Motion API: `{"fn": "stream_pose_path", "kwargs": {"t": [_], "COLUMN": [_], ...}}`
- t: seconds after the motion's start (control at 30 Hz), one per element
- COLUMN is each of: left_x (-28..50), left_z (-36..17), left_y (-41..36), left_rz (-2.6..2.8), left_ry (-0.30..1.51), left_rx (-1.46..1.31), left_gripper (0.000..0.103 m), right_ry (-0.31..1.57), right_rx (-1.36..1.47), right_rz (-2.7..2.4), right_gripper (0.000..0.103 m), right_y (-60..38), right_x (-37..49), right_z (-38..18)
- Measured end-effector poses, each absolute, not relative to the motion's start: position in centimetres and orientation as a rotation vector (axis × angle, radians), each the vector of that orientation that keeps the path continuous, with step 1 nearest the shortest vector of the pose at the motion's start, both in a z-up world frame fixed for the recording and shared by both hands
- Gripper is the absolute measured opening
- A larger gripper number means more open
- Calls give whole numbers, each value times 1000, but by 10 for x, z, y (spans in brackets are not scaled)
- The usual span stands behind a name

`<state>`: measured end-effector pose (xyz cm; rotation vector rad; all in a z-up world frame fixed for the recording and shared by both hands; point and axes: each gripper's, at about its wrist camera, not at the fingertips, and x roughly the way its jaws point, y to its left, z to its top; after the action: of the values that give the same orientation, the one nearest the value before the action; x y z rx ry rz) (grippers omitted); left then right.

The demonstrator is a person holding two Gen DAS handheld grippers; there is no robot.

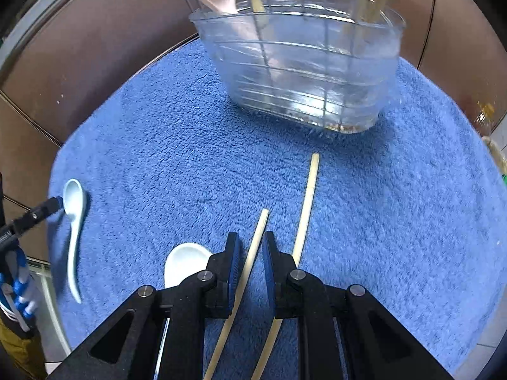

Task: Organize utensils
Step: 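Grasp a white spoon by its bowl with the left tool while the right tool grasps a chopstick, then lift the spoon and chopstick over the holder and open both tools to drop them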

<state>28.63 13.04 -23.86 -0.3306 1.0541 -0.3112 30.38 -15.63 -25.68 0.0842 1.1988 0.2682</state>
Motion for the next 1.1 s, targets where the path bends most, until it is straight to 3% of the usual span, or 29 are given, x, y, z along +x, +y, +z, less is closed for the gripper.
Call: {"fn": "stream_pose_path", "kwargs": {"t": [0.27,0.43,0.8,0.87,0.93,1.1], "left_x": [304,313,324,322,320,313], "left_z": [-247,-249,-246,-245,-244,-238], "left_y": [124,114,94,86,82,70], "left_rz": [-371,-384,-372,-350,-353,-336], "left_ry": [1083,1103,1165,1160,1150,1111], "left_rx": [-283,-216,-49,6,22,49], "left_gripper": [46,31,29,24,12,9], "right_ry": [1214,1215,1216,1215,1214,1201], "right_rx": [34,14,45,56,76,123], "right_rz": [234,221,215,213,213,221], "right_gripper": [14,13,10,9,8,6], "right_y": [-142,-130,-135,-139,-142,-152], "right_x": [310,316,317,315,316,313], "right_z": [-259,-263,-261,-260,-260,-255]}}
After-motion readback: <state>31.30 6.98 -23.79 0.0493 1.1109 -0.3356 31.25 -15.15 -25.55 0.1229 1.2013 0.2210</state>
